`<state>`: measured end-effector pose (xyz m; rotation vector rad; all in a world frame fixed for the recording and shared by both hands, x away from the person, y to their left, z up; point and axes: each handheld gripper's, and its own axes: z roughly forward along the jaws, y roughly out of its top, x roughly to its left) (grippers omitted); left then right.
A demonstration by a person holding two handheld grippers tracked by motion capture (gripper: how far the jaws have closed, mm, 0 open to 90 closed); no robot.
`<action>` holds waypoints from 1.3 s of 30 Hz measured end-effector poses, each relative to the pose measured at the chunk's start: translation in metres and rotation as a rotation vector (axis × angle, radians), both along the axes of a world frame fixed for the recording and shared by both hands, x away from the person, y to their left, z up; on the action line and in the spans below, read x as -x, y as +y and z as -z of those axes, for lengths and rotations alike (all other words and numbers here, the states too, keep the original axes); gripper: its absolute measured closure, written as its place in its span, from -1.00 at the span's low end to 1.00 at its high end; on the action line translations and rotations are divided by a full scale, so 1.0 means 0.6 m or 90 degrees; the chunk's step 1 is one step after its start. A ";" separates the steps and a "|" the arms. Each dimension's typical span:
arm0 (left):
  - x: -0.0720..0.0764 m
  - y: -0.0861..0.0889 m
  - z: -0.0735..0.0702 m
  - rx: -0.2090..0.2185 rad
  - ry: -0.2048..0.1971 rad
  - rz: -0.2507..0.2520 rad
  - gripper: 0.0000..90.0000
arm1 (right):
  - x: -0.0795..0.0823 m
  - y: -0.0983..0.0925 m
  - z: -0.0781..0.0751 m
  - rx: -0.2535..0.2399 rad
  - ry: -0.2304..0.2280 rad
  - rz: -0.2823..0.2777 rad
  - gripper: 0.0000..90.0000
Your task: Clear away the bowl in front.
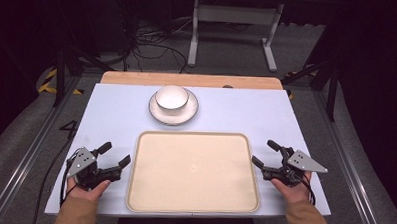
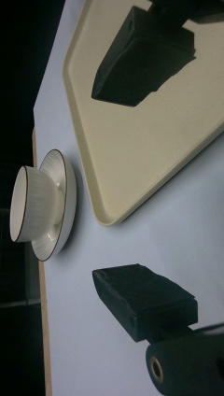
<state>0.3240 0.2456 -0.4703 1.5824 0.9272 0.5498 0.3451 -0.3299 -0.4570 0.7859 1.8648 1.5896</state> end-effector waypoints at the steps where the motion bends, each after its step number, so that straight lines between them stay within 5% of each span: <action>1: 0.000 0.001 0.000 0.001 0.002 0.001 -0.66 | 0.000 0.000 0.000 -0.001 0.000 -0.001 -0.62; 9: -0.003 0.006 0.001 0.021 0.008 0.004 -0.69 | -0.001 0.000 0.000 0.004 0.000 -0.017 -0.52; 14: -0.003 -0.002 -0.001 -0.012 0.005 0.018 -0.65 | -0.001 0.001 0.000 0.006 0.000 -0.022 -0.52; 17: -0.006 -0.002 0.000 -0.005 0.016 0.016 -0.69 | -0.001 0.001 0.000 0.010 -0.001 -0.026 -0.51; 25: -0.006 0.002 0.000 0.002 0.015 0.036 -0.60 | -0.003 0.001 0.000 0.009 0.006 -0.030 -0.47; 30: -0.006 0.002 -0.002 0.003 0.022 0.021 -0.45 | -0.003 0.002 -0.001 0.014 0.004 -0.033 -0.44; 39: -0.009 -0.001 -0.038 0.033 -0.015 0.019 -0.43 | -0.005 0.001 -0.001 0.006 0.012 -0.028 -0.49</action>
